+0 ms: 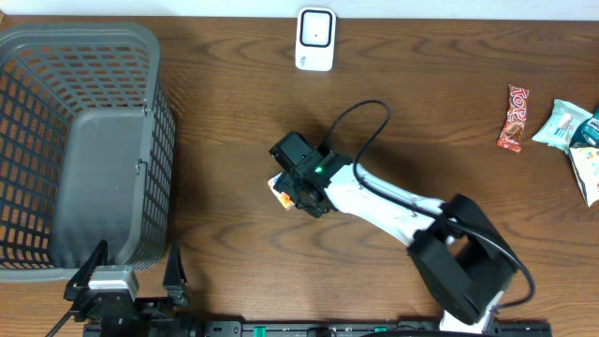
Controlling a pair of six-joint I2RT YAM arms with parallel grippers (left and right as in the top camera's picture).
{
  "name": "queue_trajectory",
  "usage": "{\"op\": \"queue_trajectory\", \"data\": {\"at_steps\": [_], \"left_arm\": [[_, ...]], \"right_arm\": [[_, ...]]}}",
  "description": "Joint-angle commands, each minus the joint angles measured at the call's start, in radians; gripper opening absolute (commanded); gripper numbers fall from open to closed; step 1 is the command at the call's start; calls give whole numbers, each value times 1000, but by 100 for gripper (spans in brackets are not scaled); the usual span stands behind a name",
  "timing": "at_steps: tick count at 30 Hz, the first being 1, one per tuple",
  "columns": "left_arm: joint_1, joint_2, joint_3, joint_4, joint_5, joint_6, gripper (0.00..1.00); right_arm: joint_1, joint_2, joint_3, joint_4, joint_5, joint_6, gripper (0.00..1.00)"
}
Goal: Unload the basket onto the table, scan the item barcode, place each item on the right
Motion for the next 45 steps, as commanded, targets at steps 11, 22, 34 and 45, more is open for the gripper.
{"op": "queue_trajectory", "data": {"at_steps": [11,22,34,45], "left_arm": [[6,-5,4,3,2,-5,98],[6,-5,4,3,2,-5,98],[6,-5,4,3,2,-5,98],[6,-5,4,3,2,-5,98]], "right_arm": [[1,-27,-10,-48,46,49,63],[1,42,-14,-10,-2,77,52],[-6,149,-13,-14,0,89,1],[-185,52,-13,-27,-661,-482,1]]}}
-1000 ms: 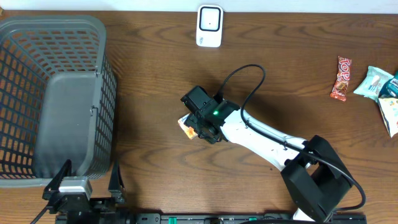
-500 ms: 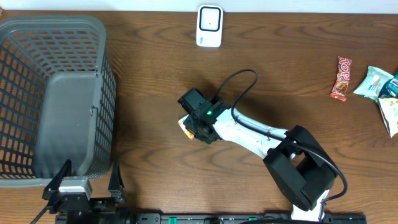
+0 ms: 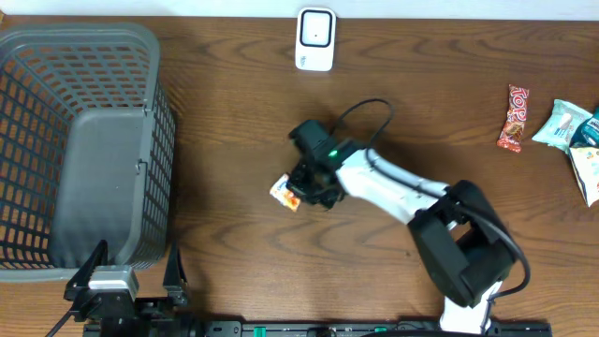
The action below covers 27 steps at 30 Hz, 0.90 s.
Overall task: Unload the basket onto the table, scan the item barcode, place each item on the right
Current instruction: 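Carry the Kleenex pack toward the white scanner with the right gripper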
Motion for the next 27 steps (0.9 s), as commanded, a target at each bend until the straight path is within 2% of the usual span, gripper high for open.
{"op": "queue_trajectory", "data": {"at_steps": [1,5,12,16,27], "left_arm": [[6,-5,4,3,2,-5,98],[6,-5,4,3,2,-5,98],[6,-5,4,3,2,-5,98],[6,-5,4,3,2,-5,98],[6,-5,4,3,2,-5,98]], "right_arm": [[-74,-17,-20,-14,-452,-345,1],[-138,-17,-20,-133,-713,-505,1],[-180,-17,-20,-462,-949,-512,1],[-185,-17,-20,-573,-953,-512,1],[-185,-17,-20,-569,-917,-515,1]]}}
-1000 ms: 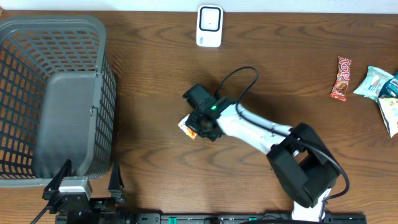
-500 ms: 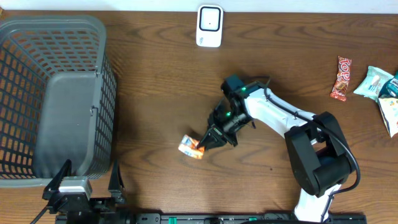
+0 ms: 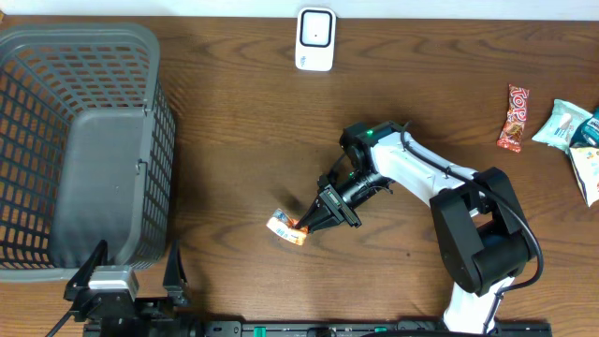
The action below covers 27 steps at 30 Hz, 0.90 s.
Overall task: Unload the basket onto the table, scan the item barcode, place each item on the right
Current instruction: 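Carry the Kleenex pack toward the white scanner with the right gripper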
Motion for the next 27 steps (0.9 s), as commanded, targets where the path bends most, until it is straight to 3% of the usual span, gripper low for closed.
{"op": "queue_trajectory", "data": {"at_steps": [1,5,13,19,23,27], "left_arm": [[6,-5,4,3,2,-5,98],[6,-5,4,3,2,-5,98],[6,-5,4,3,2,-5,98],[6,-5,4,3,2,-5,98],[6,-5,4,3,2,-5,98],[6,-5,4,3,2,-5,98]], "right_arm": [[-6,-16,-2,18,29,-43,1],[-9,-17,-2,251,187,-212,1],[-26,-24,9,650,112,-282,1],[-35,-24,9,1033,158,-473,1],[-29,-24,9,1255,349,-479,1],[-14,-24,9,1331,726,-592,1]]}}
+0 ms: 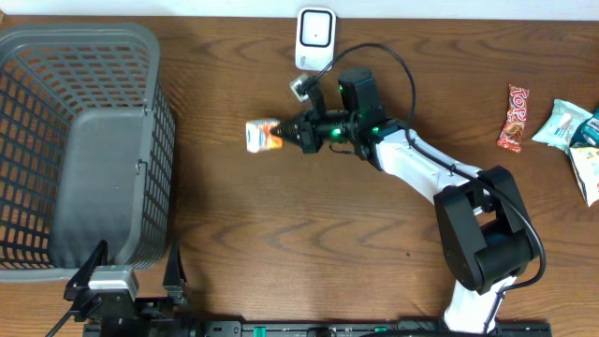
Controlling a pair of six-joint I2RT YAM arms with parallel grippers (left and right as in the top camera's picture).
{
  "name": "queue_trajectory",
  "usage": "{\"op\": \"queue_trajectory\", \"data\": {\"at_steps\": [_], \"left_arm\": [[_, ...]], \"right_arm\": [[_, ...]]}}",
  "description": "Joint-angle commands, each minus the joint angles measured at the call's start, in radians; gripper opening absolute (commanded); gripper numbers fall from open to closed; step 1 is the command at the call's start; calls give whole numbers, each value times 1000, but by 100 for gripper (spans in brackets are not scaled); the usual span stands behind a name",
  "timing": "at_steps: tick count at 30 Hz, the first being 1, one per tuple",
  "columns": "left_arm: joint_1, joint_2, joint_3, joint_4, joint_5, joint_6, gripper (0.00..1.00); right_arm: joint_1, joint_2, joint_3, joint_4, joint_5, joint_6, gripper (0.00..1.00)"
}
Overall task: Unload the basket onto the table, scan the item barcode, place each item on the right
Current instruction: 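Carry the Kleenex pack toward the white scanner with the right gripper, then hold the Kleenex pack's barcode against the scanner with the right gripper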
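Observation:
My right gripper [286,134] is shut on a small white and orange snack packet [261,136]. It holds the packet out to the left, apparently raised above the table, at the back near the middle. The white barcode scanner [316,39] stands at the table's back edge, up and to the right of the packet. No barcode is legible on the packet in this view. My left gripper [136,249] rests at the front left edge by the basket, its fingers apart with nothing between them.
A large grey mesh basket [89,56] fills the left side of the table. A red candy bar [513,118] and other snack packets [566,124] lie at the far right edge. The right arm's cable [393,65] loops near the scanner.
The right gripper, with the packet in it, has moved from the front middle of the table to the back, and now sits just below and left of the scanner. The left arm has not moved.
The right gripper was first down over the packet at the table's middle. Then the packet showed at its left fingertips. Later the gripper held it nearer the front edge. Now it holds the packet near the scanner.

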Motion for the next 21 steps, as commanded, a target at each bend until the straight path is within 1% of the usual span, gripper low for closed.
{"op": "queue_trajectory", "data": {"at_steps": [1,4,5,7,12,18,21], "left_arm": [[6,-5,4,3,2,-5,98],[6,-5,4,3,2,-5,98],[6,-5,4,3,2,-5,98],[6,-5,4,3,2,-5,98],[6,-5,4,3,2,-5,98],[6,-5,4,3,2,-5,97],[6,-5,4,3,2,-5,98]], "right_arm": [[17,-23,9,25,417,-125,1],[29,-20,9,77,720,-141,1],[29,-20,9,99,753,-163,1],[29,-20,9,158,762,-233,1],[14,1,9,290,791,-345,1],[-27,85,29,478,871,-347,1],[-48,143,95,493,871,-347,1]]}}
